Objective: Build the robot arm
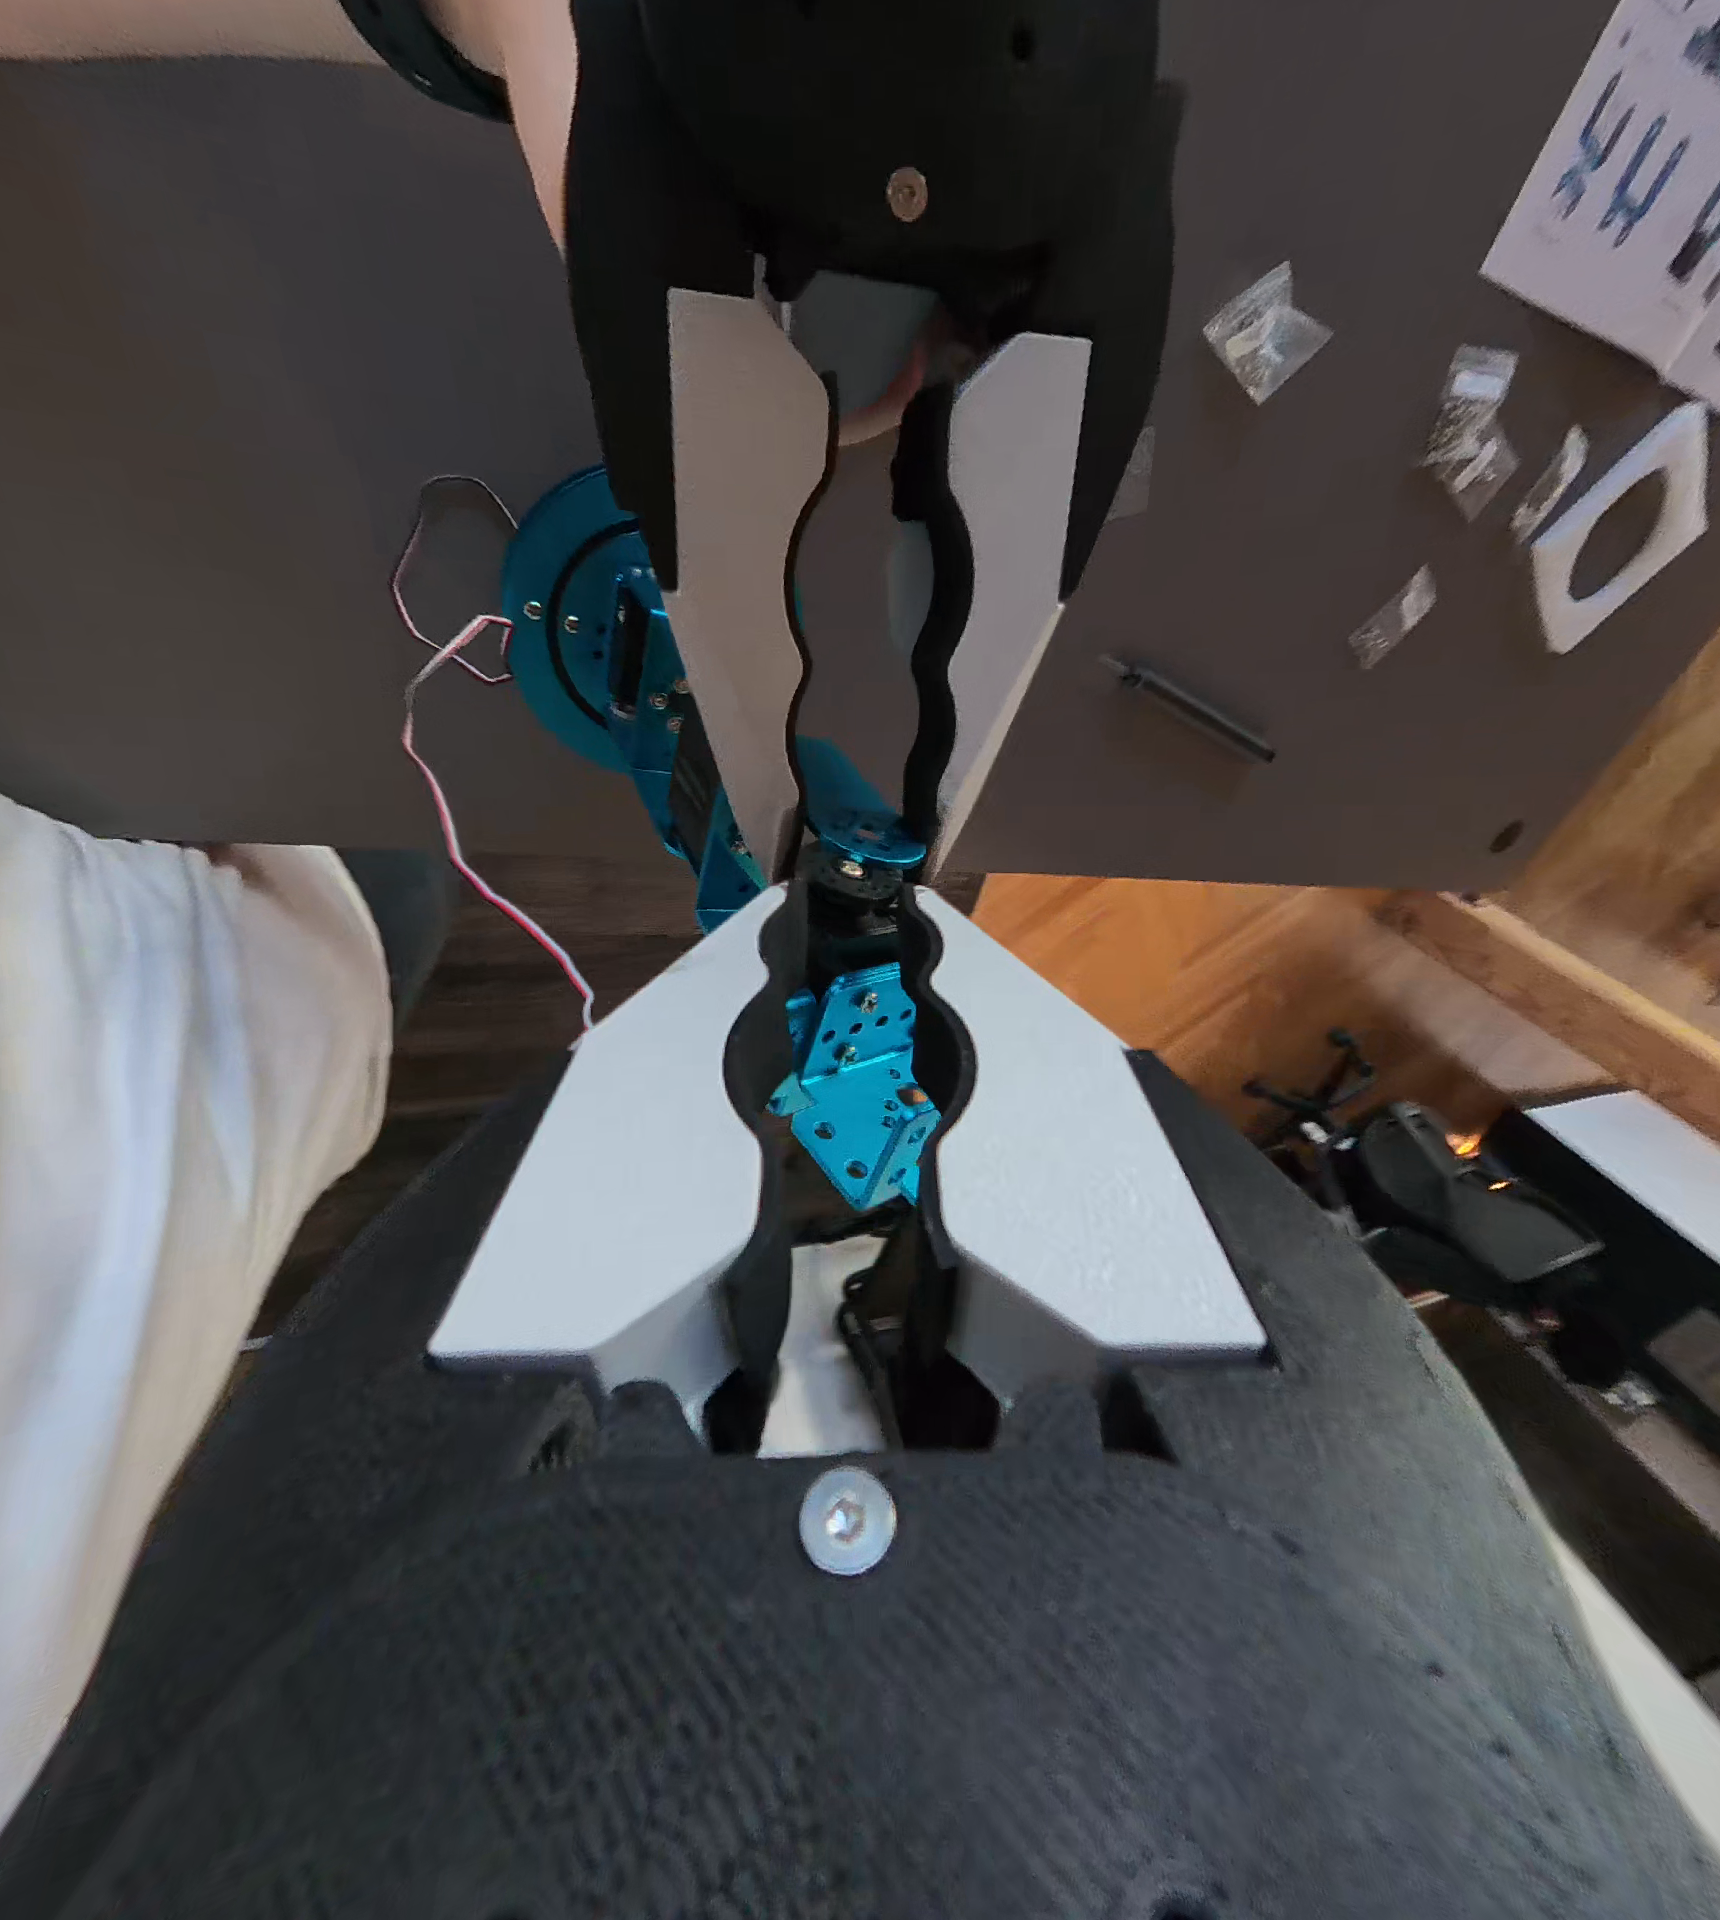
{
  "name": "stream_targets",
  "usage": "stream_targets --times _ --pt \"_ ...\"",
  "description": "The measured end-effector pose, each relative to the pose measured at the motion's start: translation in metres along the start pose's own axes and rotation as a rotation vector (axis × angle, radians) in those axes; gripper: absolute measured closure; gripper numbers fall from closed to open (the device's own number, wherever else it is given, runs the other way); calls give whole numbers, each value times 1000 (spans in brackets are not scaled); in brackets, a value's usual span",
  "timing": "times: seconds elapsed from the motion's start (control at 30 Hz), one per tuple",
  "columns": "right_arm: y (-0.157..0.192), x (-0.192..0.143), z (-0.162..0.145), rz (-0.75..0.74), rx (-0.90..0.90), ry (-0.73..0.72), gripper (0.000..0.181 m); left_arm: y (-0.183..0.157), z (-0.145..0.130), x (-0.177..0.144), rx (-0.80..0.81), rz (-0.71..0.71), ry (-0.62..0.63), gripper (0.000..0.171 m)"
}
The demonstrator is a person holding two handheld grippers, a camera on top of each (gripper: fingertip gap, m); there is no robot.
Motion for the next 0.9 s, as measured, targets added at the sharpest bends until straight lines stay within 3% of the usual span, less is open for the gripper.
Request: stream_targets --times 0.23,0.37,0.57,0.9 --pt "1 7 -3 42 128 11 157 0 0 0 -5 5 6 146" --pt "0 7 -1 38 151 -11 162 0 0 0 -1 7 7 146" --pt "3 6 -2 -28 98 -4 162 0 0 -1 4 3 0 146" --pt "1 7 -4 -17 108 22 162 1 0 -1 -5 9 1 146"
Point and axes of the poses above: each gripper's, where its closed fingertips meet, x out along the fingers, z out of its top, y = z × x across the jaws, the point moved 3 cm from there along -x, back along the fingers
